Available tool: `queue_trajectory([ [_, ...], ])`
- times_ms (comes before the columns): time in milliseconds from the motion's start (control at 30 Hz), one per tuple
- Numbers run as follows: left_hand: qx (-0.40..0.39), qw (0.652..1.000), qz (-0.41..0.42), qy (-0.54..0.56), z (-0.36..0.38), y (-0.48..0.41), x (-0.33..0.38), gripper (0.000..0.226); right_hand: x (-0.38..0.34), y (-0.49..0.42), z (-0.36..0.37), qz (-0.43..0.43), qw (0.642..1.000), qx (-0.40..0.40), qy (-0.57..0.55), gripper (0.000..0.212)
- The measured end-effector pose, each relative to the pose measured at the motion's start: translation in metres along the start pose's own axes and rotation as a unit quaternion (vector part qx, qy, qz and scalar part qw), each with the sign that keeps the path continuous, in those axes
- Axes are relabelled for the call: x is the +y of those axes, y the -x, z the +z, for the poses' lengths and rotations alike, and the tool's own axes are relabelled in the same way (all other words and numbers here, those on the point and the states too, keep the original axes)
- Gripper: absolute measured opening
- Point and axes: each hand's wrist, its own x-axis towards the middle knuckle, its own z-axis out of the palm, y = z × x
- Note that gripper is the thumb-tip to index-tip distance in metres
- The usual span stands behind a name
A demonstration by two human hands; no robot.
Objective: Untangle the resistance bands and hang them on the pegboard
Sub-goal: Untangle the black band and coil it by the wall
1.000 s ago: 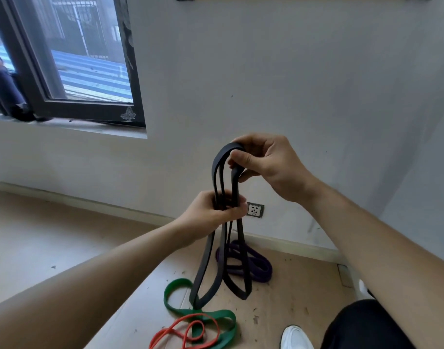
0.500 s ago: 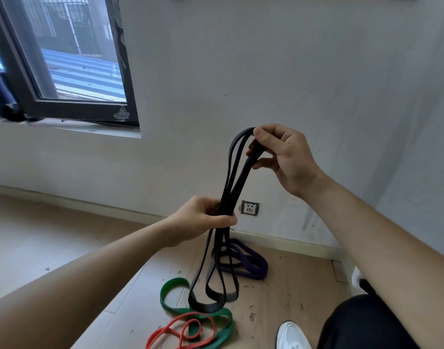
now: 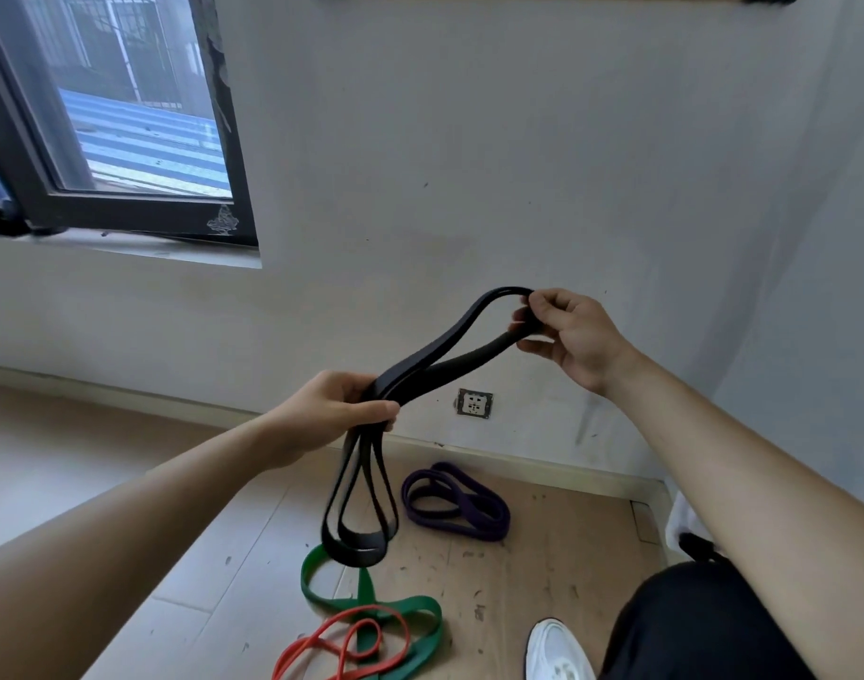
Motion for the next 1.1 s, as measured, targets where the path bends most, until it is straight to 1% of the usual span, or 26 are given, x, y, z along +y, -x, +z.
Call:
queue_trajectory([
  [133,0.037,0.999,0.006,0.034,-0.007,-0.001,0.001,0.013,0.016,-0.001,-0.008,0.059,0.997,-0.030,0.047,0.013],
  [200,0.048,0.998,0.011,0.042,-0.011,0.000,0.002,0.014,0.023,0.000,-0.011,0.096,0.990,-0.069,0.072,0.018],
  [300,0.065,0.996,0.018,0.051,-0.018,0.002,0.003,0.018,0.030,0.003,-0.016,0.142,0.966,-0.140,0.162,0.026],
  [367,0.072,0.996,0.017,0.051,-0.021,0.003,0.003,0.020,0.034,0.005,-0.017,0.163,0.945,-0.171,0.226,0.026],
  [433,0.079,0.996,0.013,0.047,-0.025,0.003,0.004,0.019,0.037,0.006,-0.019,0.172,0.929,-0.192,0.264,0.024],
  [500,0.078,0.996,0.012,0.045,-0.029,0.004,0.005,0.021,0.038,0.005,-0.021,0.168,0.927,-0.197,0.272,0.022],
  [633,0.064,0.997,0.027,0.014,-0.036,0.009,0.011,0.028,0.042,0.001,-0.023,0.144,0.934,-0.171,0.280,0.021],
  [700,0.083,0.996,0.040,-0.001,-0.035,0.010,0.015,0.031,0.046,-0.001,-0.023,0.141,0.929,-0.169,0.296,0.020],
  [767,0.113,0.992,0.056,-0.003,-0.033,0.009,0.018,0.028,0.048,0.000,-0.018,0.149,0.909,-0.186,0.343,0.019],
  [800,0.119,0.991,0.060,-0.002,-0.032,0.009,0.019,0.027,0.049,0.000,-0.015,0.156,0.888,-0.205,0.381,0.021],
  [867,0.116,0.991,0.066,-0.004,-0.031,0.008,0.020,0.024,0.049,0.002,-0.003,0.161,0.840,-0.252,0.453,0.034],
  [900,0.110,0.992,0.069,-0.008,-0.030,0.008,0.020,0.024,0.047,0.003,0.004,0.151,0.831,-0.266,0.464,0.044],
  [933,0.103,0.992,0.071,-0.011,-0.029,0.008,0.021,0.024,0.044,0.004,0.013,0.129,0.840,-0.270,0.452,0.052],
  [1000,0.086,0.993,0.075,-0.015,-0.026,0.009,0.021,0.024,0.033,0.010,0.034,0.068,0.880,-0.264,0.389,0.062],
  [1033,0.078,0.994,0.076,-0.017,-0.023,0.009,0.022,0.025,0.027,0.015,0.046,0.039,0.895,-0.262,0.360,0.065],
  [1100,0.064,0.994,0.080,-0.022,-0.020,0.009,0.023,0.027,0.018,0.024,0.067,-0.007,0.907,-0.262,0.330,0.065],
])
